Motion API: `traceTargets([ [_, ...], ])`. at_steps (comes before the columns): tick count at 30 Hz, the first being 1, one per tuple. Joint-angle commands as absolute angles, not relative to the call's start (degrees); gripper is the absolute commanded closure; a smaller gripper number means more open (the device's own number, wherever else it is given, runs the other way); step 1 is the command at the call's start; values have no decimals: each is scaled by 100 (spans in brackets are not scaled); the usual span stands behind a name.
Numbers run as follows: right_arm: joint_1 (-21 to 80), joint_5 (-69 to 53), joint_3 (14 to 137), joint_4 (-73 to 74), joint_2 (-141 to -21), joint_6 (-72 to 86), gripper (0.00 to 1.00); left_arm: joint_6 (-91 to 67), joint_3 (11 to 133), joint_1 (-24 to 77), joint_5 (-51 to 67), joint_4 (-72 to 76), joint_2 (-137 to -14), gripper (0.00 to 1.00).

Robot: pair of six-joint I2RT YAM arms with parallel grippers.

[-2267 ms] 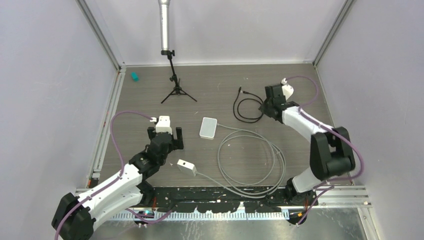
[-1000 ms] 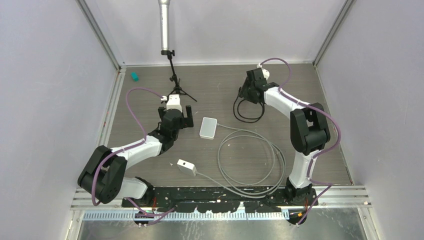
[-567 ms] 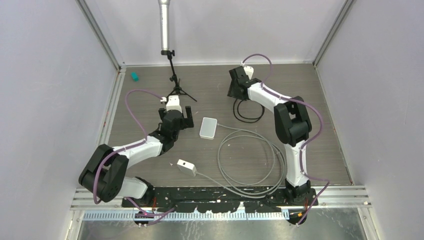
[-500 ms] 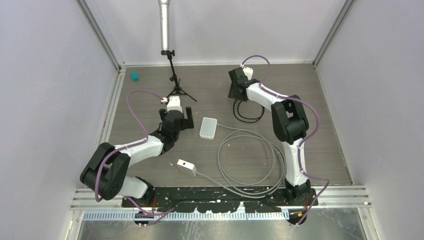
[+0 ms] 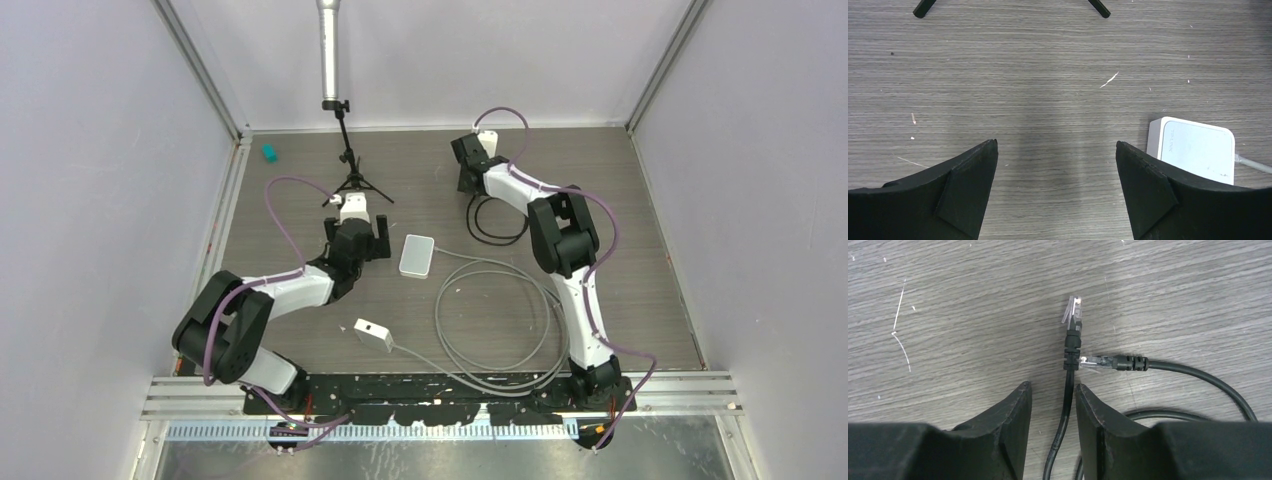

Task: Insert the plug into the switch port
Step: Pick up the connector from the center of the board.

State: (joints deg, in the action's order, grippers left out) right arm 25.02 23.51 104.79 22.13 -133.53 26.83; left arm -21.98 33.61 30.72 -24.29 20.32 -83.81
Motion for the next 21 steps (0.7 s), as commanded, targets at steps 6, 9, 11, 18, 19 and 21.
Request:
traceTargets([
  [6, 2469, 2465, 10374, 2162, -13307, 2829, 91, -2169, 3635, 3056, -2423, 2312, -8469, 11],
  [9, 2476, 2164, 9397, 1213, -12565, 2708, 99, -2257, 3549, 3057, -2455, 2363, -8359, 13],
  [11, 2531, 2129, 8671, 564, -11903, 2581, 99, -2313, 3415, 3058, -2499, 2461, -8187, 13],
  [18, 3093, 2853, 6832, -634, -9901, 1175, 99, -2347, 3010, 3089, -2115, 2598, -7180, 14],
  [19, 3124, 2897, 6703, -675, -9711, 1151, 99, -2347, 2972, 3096, -2114, 2658, -7086, 14],
  [21, 3133, 2682, 6421, -821, -9390, 1192, 99, -2323, 3001, 3097, -2127, 2692, -7000, 14],
])
